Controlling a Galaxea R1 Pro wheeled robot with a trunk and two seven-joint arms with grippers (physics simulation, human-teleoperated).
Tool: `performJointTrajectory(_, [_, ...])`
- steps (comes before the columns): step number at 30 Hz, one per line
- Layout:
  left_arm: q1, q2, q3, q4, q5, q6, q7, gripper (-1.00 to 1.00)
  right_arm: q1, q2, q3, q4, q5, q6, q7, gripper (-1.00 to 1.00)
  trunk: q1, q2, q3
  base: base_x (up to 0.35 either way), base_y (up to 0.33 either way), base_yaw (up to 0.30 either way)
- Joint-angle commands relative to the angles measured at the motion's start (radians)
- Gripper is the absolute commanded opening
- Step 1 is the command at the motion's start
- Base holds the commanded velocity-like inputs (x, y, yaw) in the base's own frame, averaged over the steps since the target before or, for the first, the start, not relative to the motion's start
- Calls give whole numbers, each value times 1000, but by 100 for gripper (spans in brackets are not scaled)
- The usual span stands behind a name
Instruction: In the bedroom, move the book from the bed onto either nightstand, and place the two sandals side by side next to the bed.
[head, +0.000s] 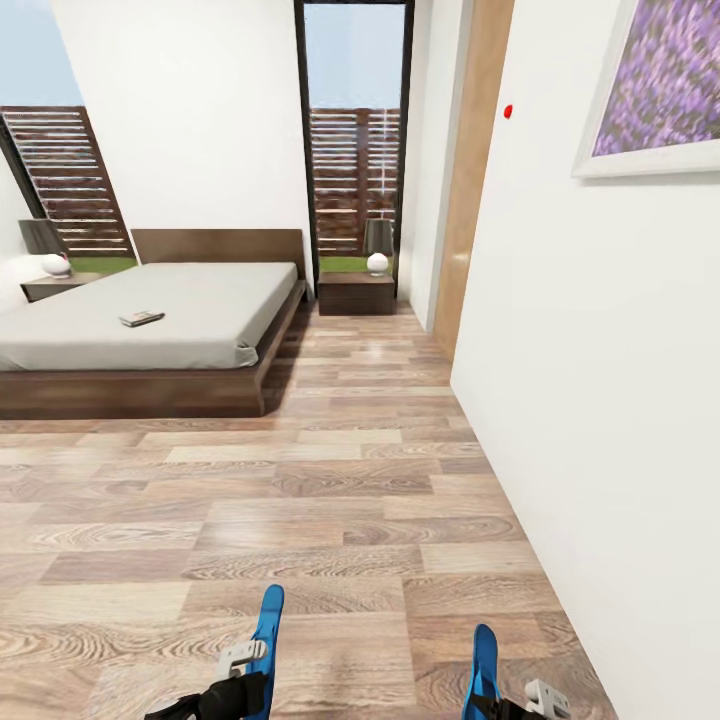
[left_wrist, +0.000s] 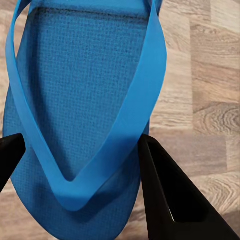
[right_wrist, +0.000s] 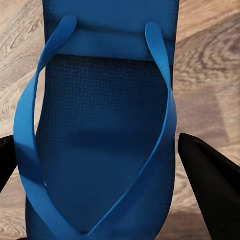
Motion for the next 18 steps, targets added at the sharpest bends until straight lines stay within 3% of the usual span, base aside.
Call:
performJointTrajectory(1, [-1, 0, -8, 1, 6, -3, -4, -100, 0, 0, -7, -1, -4, 11, 6, -100, 0, 0, -1, 24, 0, 0])
performJointTrajectory(8, [-1, 0, -9, 1, 5, -3, -3, -100, 0, 0, -7, 0, -4, 10, 6, -100, 0, 0, -1, 165, 0, 0])
performJointTrajectory(18, [-1, 0, -9, 0, 6, -2, -3, -100, 0, 0, -7, 1, -4, 10, 5, -100, 0, 0, -1, 41, 0, 0])
